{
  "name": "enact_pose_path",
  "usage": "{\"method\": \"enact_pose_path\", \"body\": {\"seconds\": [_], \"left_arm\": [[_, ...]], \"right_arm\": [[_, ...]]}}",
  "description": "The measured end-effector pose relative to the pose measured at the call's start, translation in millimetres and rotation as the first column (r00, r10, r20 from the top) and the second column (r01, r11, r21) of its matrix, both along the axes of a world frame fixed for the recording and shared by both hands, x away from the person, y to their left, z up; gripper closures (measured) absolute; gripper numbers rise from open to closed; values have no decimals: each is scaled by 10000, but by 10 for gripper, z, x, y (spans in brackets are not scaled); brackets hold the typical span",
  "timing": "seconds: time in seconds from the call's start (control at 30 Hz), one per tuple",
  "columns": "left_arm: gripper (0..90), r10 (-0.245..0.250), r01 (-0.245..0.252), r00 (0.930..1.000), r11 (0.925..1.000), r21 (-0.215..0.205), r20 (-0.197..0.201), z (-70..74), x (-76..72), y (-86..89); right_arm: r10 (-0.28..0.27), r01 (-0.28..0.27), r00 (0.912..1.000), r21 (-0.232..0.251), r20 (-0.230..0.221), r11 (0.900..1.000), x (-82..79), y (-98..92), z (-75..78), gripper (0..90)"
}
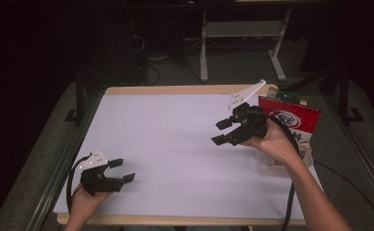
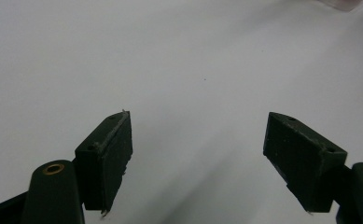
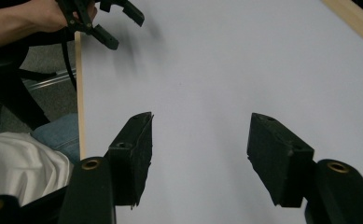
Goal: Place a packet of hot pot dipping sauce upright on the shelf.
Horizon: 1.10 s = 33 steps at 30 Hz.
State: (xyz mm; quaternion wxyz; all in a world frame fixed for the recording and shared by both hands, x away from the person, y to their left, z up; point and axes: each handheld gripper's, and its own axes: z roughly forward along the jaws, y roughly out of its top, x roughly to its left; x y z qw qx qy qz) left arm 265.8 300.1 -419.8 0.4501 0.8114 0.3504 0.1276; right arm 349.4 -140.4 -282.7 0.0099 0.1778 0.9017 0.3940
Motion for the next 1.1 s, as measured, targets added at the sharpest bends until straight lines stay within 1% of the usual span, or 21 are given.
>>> {"method": "enact_pose_path", "body": {"seconds": [0.07, 0.1, 0.13, 0.2, 0.23, 0.3, 0.43, 0.47, 0.53, 0.6, 0.67, 0.7, 0.77, 0.8, 0.83, 0.9, 0.97, 1.0, 1.03, 1.07, 1.1], "left_arm": [[234, -3, 3, 10000, 10000, 15, -16, -3, 3, 4], [234, 0, 0, 10000, 10000, 23, -17, -3, 2, 4], [234, 2, -2, 10000, 10000, 27, -8, -3, 0, 2], [234, 4, -4, 10000, 10000, 57, -4, -3, -3, -1], [231, 12, -12, 10000, 10000, 59, -11, -3, -5, -3], [229, -1, 1, 10000, 10000, 84, -13, -2, -7, -4], [223, -38, 38, 10000, 9998, 172, 8, -7, -6, -1], [223, -5, 6, 10000, 9999, 151, -14, -8, -8, -2], [223, 31, -31, 10000, 10000, 73, 0, -10, -12, -4], [223, 36, -35, 10000, 10000, 69, -7, -11, -12, 1], [223, 55, -55, 10000, 9999, 118, -22, -7, -14, 12], [223, 58, -58, 10000, 9999, 120, -5, -6, -17, 17], [223, 58, -59, 10000, 9999, 107, 36, -7, -16, 23], [223, 77, -77, 10000, 9999, 110, 14, -5, -18, 26], [223, 112, -112, 9999, 9999, 83, 11, -6, -20, 25], [223, 124, -125, 9999, 9999, 60, 6, -3, -22, 29], [224, 131, -131, 9999, 9999, 71, -4, -1, -24, 32], [223, 125, -125, 9999, 9999, 60, -17, -2, -24, 33], [224, 114, -114, 9999, 9999, 76, -16, -1, -23, 34], [224, 97, -97, 10000, 9999, 115, -12, 1, -24, 36], [224, 93, -93, 10000, 9999, 123, 12, 0, -24, 37]], "right_arm": [[29, -29, 10000, -16, -5, 10000, -4, 10, -15, 396], [47, -47, 9999, 11, -141, 10000, -18, 27, -33, 396], [97, -96, 9998, 20, -162, 10000, -30, 47, -59, 396], [223, -224, 9997, -81, -86, 9997, -41, 76, -103, 395], [262, -263, 9996, -47, -137, 9996, -49, 94, -127, 396], [361, -364, 9992, -155, -170, 9992, -61, 125, -168, 395], [535, -538, 9983, -112, -249, 9985, -101, 180, -251, 392], [508, -510, 9980, -52, -388, 9987, -123, 197, -274, 391], [566, -567, 9974, -5, -447, 9984, -147, 221, -338, 390], [602, -603, 9971, 3, -475, 9982, -156, 226, -354, 390], [660, -660, 9969, 13, -423, 9978, -174, 240, -408, 389], [660, -657, 9964, 77, -530, 9978, -193, 249, -428, 389], [725, -721, 9961, 94, -500, 9974, -211, 260, -479, 388], [703, -697, 9959, 115, -569, 9975, -230, 269, -500, 388], [764, -762, 9954, 62, -583, 9971, -249, 286, -545, 386], [797, -799, 9946, -4, -670, 9968, -264, 299, -577, 385], [861, -865, 9944, -44, -606, 9962, -264, 302, -600, 385], [813, -818, 9937, -36, -767, 9966, -283, 309, -633, 383], [821, -826, 9938, -25, -753, 9966, -282, 309, -648, 383], [813, -817, 9930, -9, -857, 9967, -289, 311, -662, 382], [874, -879, 9928, -34, -821, 9961, -288, 311, -684, 381]]}}
